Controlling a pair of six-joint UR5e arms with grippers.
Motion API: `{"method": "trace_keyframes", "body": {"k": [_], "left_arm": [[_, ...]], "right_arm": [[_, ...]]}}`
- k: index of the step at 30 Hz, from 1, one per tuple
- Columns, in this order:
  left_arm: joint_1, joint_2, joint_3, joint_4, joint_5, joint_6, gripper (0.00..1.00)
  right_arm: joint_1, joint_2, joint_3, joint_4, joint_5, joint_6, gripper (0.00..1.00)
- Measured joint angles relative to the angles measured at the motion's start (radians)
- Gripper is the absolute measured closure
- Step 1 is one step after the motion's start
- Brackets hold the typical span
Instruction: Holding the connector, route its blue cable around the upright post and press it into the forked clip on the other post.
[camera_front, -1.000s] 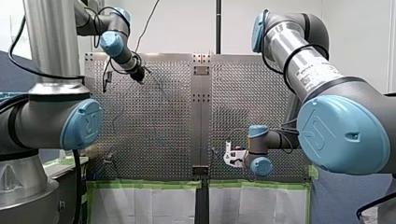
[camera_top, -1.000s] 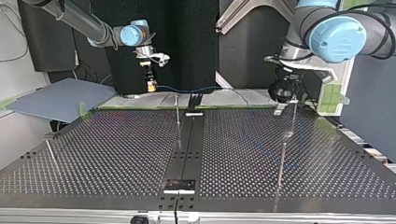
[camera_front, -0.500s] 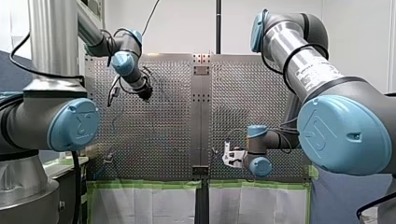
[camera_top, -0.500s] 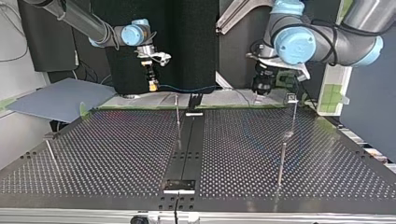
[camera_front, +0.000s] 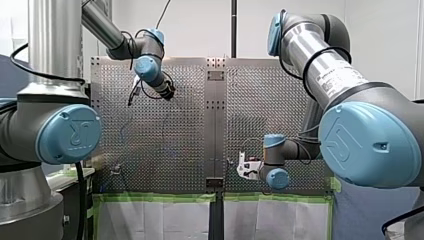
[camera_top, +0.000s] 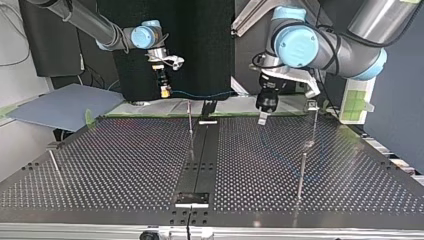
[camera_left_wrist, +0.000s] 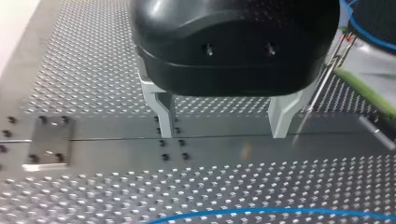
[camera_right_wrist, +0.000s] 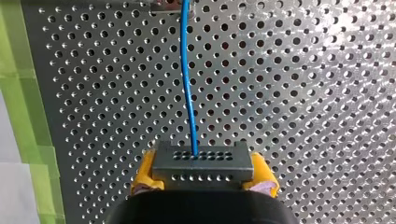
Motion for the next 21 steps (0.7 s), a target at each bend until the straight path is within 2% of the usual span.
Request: {"method": "trace_keyframes", "body": {"k": [5, 8, 15, 21], "left_arm": [[0.000, 0.041, 0.003, 0.046, -0.041, 0.046, 0.00], [0.004, 0.049, 0.003, 0.074, -0.049, 0.074, 0.00], [0.013, 0.029, 0.004, 0.138, -0.048, 0.138, 0.00], [0.026, -0.013, 0.016, 0.191, -0.046, 0.181, 0.00]], "right_arm": [[0.000, 0.000, 0.000, -0.003, 0.000, 0.000, 1.00], [0.000, 0.000, -0.001, -0.003, 0.000, 0.000, 1.00], [0.000, 0.000, 0.000, -0.002, 0.000, 0.000, 1.00], [0.000, 0.000, 0.000, -0.002, 0.000, 0.000, 1.00]]}}
